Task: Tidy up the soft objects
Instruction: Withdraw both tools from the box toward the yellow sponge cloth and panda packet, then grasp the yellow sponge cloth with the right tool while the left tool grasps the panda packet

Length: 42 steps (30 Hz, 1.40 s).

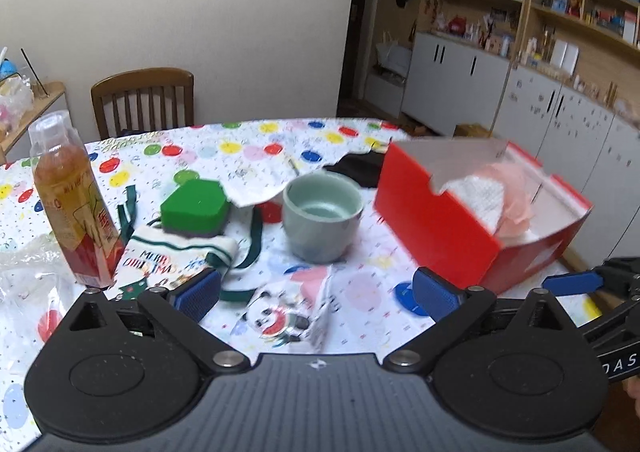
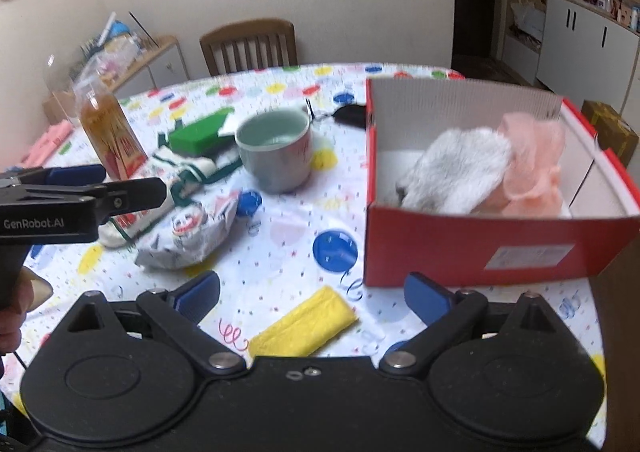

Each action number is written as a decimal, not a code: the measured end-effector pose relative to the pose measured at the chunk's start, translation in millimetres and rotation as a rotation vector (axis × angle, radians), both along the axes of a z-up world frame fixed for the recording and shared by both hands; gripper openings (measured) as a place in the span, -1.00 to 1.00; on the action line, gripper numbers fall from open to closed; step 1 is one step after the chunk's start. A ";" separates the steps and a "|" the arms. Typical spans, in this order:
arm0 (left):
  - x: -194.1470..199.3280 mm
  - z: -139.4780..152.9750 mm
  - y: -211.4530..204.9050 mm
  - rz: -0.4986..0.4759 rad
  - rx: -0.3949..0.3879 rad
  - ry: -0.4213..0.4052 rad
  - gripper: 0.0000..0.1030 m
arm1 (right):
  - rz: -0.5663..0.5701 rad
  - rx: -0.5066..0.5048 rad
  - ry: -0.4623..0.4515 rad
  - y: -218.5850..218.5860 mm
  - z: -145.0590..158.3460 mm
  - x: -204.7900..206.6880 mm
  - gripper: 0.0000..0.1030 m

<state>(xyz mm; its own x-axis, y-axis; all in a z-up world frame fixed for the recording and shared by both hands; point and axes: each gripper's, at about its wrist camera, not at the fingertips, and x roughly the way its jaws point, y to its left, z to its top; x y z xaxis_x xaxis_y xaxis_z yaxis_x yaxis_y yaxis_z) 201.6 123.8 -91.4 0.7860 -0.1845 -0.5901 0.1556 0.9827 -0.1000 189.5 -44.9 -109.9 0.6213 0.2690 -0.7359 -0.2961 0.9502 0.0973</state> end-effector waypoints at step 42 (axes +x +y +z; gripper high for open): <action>88.1 -100.7 3.7 -0.118 0.166 0.309 0.59 | -0.154 -0.132 0.225 37.4 -66.9 35.0 0.23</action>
